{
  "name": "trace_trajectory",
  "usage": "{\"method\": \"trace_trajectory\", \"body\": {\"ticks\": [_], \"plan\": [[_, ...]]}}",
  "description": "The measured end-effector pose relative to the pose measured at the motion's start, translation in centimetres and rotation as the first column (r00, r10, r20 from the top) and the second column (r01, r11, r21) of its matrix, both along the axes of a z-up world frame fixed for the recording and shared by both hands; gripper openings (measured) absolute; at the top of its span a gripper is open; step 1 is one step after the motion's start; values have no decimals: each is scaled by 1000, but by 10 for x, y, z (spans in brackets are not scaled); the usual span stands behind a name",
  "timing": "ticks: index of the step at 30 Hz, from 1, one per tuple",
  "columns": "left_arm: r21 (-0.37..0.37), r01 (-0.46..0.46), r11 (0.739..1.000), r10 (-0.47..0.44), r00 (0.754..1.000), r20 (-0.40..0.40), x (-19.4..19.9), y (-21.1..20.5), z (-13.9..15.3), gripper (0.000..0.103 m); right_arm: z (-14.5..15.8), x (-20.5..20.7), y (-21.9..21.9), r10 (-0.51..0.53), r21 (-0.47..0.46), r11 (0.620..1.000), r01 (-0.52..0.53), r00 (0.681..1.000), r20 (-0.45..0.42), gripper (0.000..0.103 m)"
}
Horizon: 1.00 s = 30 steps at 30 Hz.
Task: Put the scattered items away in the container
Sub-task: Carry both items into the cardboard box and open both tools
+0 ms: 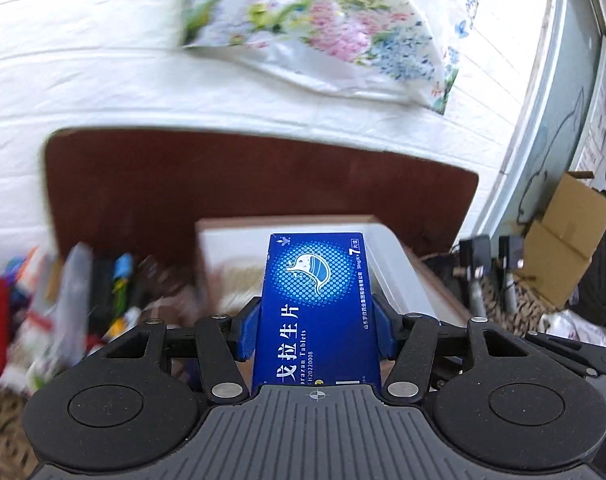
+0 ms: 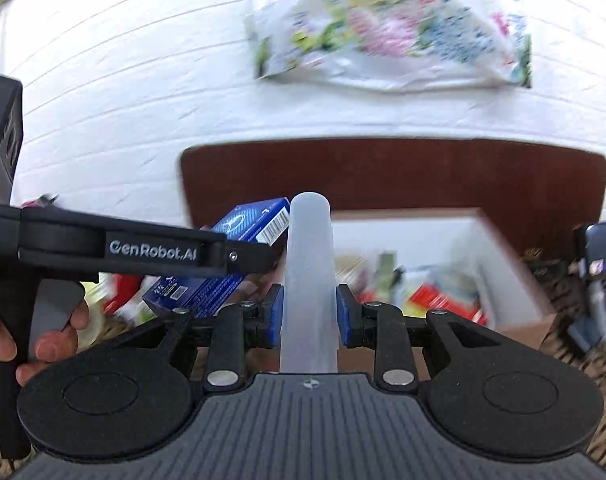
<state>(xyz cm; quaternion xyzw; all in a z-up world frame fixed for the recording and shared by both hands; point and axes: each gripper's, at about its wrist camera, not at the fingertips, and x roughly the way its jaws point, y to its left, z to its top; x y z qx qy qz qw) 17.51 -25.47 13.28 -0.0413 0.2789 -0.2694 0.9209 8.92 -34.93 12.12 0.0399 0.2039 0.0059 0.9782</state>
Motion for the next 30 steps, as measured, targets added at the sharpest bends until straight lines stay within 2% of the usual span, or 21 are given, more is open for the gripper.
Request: {"method": "trace_trajectory", "body": {"ticks": [3, 6, 12, 18, 19, 21, 23, 24, 25, 27, 29, 30], "plan": [[5, 15, 1000, -15, 1000, -19, 29, -29, -4, 58, 8, 25, -26, -40, -17, 999, 40, 999, 7, 31], [2, 21, 1000, -21, 997, -74, 56, -52, -23, 58, 5, 51, -46, -62, -10, 998, 62, 998, -10, 31], [29, 23, 999, -19, 990, -139, 98, -87, -62, 58, -30, 90, -79, -104, 0, 995, 104, 989, -106, 31], [40, 29, 999, -21, 984, -179, 125, -107, -87, 58, -60, 112, -113, -115, 67, 989, 128, 979, -169, 31], [43, 27, 999, -19, 984, -178, 129, -110, -90, 61, -62, 116, -117, -118, 71, 989, 131, 978, -173, 31], [59, 10, 998, 0, 987, -162, 133, -115, -94, 88, -66, 124, -122, -121, 71, 988, 135, 977, -176, 32], [75, -32, 997, 43, 989, -143, 134, -114, -97, 103, -71, 132, -124, -126, 32, 991, 134, 976, -179, 39], [70, -36, 997, 45, 989, -138, 134, -112, -99, 103, -73, 134, -124, -145, 1, 989, 148, 973, -182, 61], [60, -29, 998, 37, 989, -142, 134, -109, -100, 103, -74, 133, -124, -167, -27, 986, 165, 972, -168, 78], [34, -7, 999, 13, 984, -175, 134, -103, -100, 103, -76, 124, -124, -177, -58, 984, 171, 976, -126, 82], [12, 6, 1000, -3, 976, -218, 134, -98, -101, 103, -77, 119, -126, -168, -41, 986, 164, 978, -124, 83], [8, 11, 1000, -9, 973, -230, 133, -96, -101, 103, -77, 117, -127, -164, -26, 987, 162, 979, -122, 88]]}}
